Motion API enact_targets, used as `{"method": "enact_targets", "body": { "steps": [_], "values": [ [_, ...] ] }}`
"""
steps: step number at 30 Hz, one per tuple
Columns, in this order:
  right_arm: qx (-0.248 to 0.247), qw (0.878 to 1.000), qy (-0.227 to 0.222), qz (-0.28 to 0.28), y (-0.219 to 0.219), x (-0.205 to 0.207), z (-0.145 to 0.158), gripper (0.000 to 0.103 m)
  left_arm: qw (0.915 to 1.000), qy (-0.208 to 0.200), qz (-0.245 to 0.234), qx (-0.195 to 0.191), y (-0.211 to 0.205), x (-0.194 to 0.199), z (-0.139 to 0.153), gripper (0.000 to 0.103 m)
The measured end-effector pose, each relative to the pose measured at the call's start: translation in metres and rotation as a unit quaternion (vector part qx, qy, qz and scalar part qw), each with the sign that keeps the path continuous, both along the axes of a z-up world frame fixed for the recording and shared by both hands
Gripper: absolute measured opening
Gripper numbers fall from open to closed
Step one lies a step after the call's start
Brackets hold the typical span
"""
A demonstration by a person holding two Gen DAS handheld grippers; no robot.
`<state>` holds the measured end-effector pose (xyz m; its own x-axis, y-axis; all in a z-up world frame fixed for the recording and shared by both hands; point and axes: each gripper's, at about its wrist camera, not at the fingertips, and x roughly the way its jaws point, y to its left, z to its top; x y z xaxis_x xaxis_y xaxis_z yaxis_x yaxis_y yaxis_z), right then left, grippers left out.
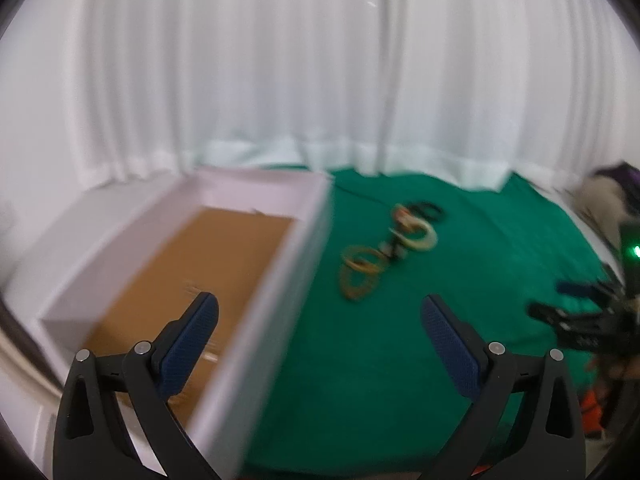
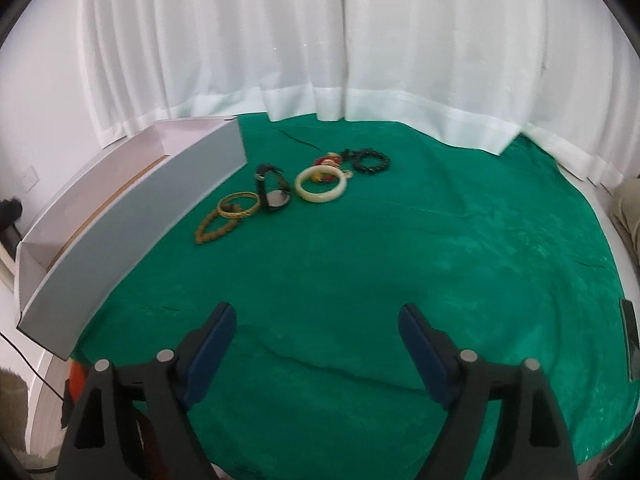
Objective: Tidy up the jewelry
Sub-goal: 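Withdraw both open grippers from the box back over the cloth, then lower the left gripper onto the brown wooden bead bracelet and close it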
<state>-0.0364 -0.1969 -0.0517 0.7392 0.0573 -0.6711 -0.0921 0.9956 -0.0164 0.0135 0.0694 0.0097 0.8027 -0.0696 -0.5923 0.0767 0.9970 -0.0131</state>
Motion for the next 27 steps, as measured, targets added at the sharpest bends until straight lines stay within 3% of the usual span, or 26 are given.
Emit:
{"method": "enact_targets", "body": {
  "steps": [6,11,15,19,27],
  "values": [
    [-0.004,1.0,0.003,-0.002,-0.001,-0.007,-0.005,0.089,0.9953,0.082,-0.051,-0.01,-0.033,0.022,-0.044,0.101],
    [0.016,1.0,0.014,0.005,-0.006,-0.009,-0.016,0.091,0.9913,0.124,-0.041,-0.019,-0.038,0.029,-0.076,0.101],
    [0.002,1.0,0.011,0.016,-0.004,-0.011,-0.021,0.091,0.9909,0.134,-0.017,-0.002,-0.042,0.027,-0.09,0.101],
    [-0.025,0.999,0.007,0.022,0.001,-0.01,-0.024,0.091,0.9882,0.149,-0.033,0.015,-0.048,0.029,-0.1,0.101],
    [-0.024,0.998,0.063,0.004,-0.005,0.005,-0.045,0.091,0.9882,0.146,-0.041,0.017,-0.048,0.043,-0.101,0.101]
  ]
}}
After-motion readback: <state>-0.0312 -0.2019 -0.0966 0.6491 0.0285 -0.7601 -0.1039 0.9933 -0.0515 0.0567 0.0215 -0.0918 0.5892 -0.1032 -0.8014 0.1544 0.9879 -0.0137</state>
